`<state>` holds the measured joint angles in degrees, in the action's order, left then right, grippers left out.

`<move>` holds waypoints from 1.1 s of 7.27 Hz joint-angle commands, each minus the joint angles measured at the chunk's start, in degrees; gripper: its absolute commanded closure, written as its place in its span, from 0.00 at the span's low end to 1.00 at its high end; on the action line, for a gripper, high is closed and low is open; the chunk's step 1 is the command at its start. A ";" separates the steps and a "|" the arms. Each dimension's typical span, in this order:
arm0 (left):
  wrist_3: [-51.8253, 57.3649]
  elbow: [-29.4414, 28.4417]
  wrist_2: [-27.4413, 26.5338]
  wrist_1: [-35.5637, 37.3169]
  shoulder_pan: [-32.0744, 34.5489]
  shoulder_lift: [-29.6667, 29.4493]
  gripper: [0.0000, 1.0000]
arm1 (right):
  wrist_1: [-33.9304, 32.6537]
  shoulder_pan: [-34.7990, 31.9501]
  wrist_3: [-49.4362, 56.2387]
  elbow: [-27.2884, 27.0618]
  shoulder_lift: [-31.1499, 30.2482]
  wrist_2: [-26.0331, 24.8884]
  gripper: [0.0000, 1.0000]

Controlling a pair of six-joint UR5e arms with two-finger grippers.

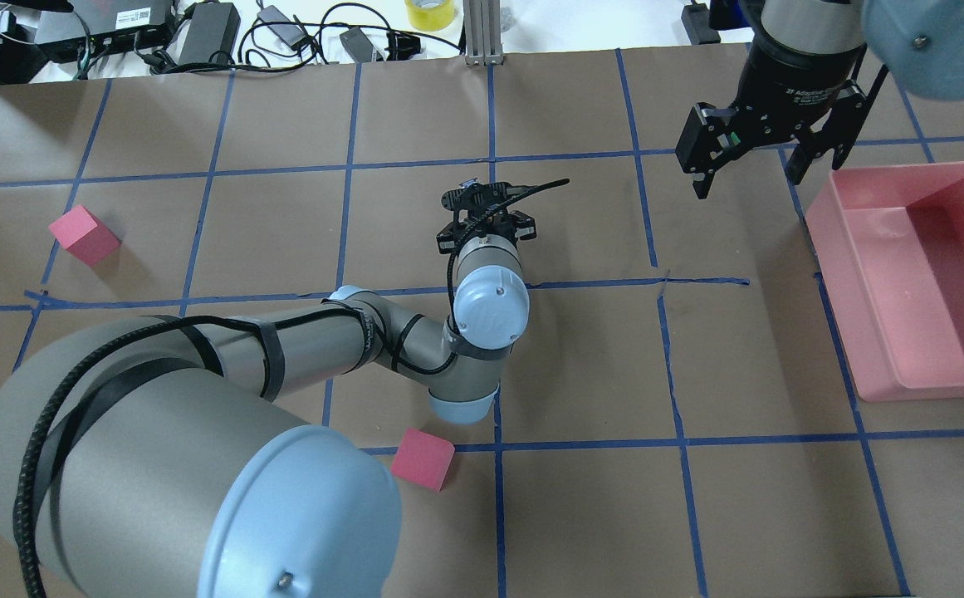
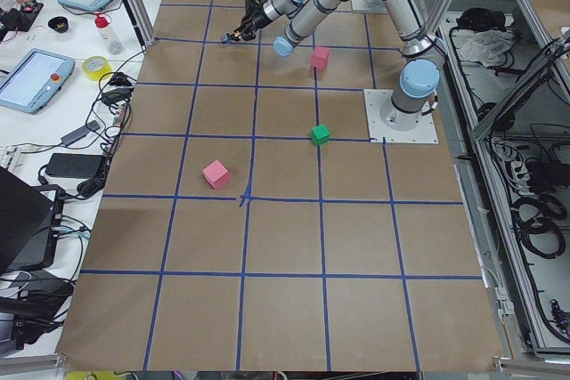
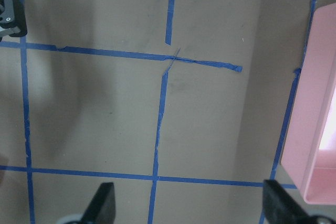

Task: Align button upright
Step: 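Lift and rotate the button switch with the left gripper, yellow cap up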

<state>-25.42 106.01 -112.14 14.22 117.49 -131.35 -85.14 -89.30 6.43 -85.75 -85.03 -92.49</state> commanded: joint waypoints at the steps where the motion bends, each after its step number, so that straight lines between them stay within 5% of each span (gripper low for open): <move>1: 0.11 -0.19 3.93 -10.38 -0.76 5.11 0.92 | -0.02 0.09 0.07 -0.38 0.04 -0.06 0.00; 5: -0.50 -2.37 23.06 -39.09 -7.16 12.76 0.93 | -0.02 0.09 -0.01 -0.65 -0.05 0.20 0.00; 8: -0.42 -12.89 30.21 -65.30 -10.17 15.86 0.96 | -0.02 0.09 -0.45 -0.82 -0.05 -0.24 0.00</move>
<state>-25.87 97.55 -84.44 -41.20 108.28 -116.27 -85.17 -89.21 6.25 -86.53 -85.08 -92.68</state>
